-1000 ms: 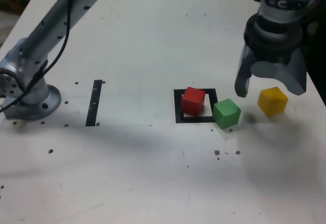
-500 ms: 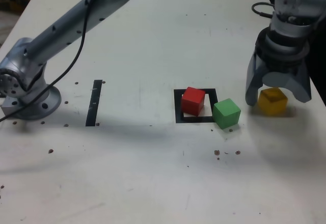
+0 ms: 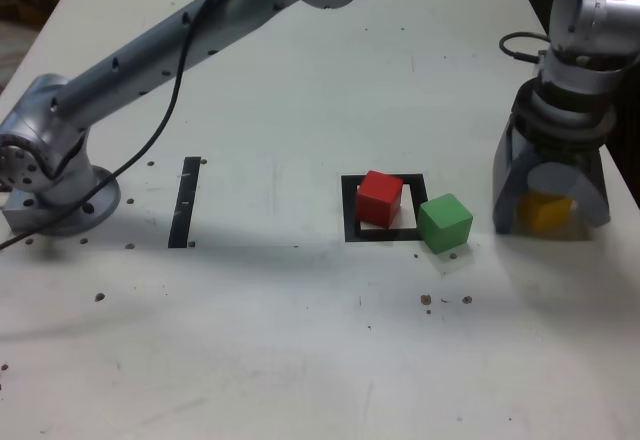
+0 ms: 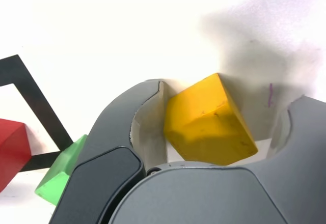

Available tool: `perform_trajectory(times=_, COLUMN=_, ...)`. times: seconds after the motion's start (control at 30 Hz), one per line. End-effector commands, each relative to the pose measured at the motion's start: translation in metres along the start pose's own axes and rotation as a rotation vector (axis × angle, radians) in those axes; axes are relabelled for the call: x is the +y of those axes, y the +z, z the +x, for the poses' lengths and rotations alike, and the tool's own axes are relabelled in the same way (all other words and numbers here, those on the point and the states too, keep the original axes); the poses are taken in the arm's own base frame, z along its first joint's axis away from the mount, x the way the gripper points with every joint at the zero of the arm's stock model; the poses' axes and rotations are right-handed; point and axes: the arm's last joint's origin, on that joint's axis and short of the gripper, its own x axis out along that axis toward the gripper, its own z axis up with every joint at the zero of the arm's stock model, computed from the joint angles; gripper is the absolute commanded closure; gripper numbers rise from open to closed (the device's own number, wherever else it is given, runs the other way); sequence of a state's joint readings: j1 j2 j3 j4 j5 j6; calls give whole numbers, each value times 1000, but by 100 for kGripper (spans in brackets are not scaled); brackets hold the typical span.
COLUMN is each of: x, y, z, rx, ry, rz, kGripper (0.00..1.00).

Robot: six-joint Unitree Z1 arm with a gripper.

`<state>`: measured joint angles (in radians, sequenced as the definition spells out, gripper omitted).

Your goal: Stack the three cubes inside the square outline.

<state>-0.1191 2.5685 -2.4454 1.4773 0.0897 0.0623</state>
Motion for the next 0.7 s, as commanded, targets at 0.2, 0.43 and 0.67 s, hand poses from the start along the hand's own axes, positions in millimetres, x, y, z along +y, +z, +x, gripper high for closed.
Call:
perform_trajectory(times=0.2, x=0, y=2, z=2, rx=4, ry=22, rz=-8, kGripper=73)
perform_trajectory(times=0.43, x=-2, y=2, z=2, rx=4, ry=22, rz=-6, kGripper=86)
perform_trajectory(times=0.67, x=-3, y=3, z=-6, rx=-18, ry=22, rz=5, kGripper=97)
